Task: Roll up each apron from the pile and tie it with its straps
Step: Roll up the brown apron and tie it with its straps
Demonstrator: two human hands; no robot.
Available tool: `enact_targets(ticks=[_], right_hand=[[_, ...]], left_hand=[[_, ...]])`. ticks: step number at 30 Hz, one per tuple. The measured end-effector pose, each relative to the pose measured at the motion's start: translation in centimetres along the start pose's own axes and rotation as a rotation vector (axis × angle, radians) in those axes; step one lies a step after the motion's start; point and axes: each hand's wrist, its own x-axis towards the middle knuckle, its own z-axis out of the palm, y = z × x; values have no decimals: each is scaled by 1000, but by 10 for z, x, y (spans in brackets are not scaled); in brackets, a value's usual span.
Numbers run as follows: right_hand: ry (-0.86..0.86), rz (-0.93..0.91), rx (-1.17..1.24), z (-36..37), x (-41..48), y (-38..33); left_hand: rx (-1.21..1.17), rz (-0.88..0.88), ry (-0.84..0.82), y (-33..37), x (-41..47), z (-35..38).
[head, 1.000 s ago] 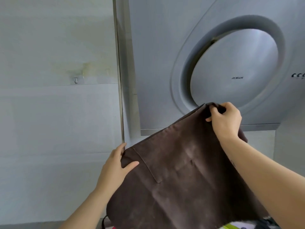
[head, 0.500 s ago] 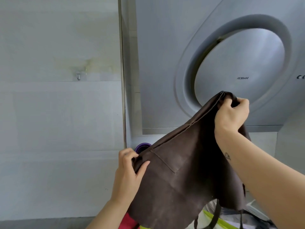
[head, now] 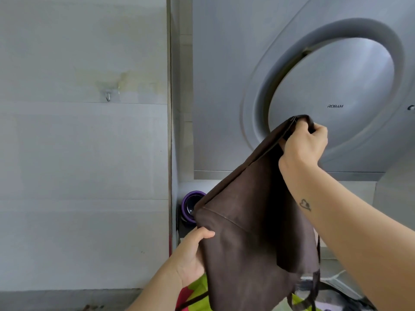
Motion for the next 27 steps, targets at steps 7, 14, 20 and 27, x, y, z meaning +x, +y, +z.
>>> enact_targets(ticks=[7, 14, 20, 27], right_hand=[[52, 73, 38, -7, 2, 1], [184, 38, -74, -25, 27, 14], [252, -22, -232, -41, 37, 24], [-25, -338, -664, -73, 43, 29]], left_hand=[[129, -29, 83, 5, -1, 21], [246, 248, 110, 23, 12, 4], [1049, 625, 156, 61, 11, -9], [1993, 665, 410, 133, 7, -16]])
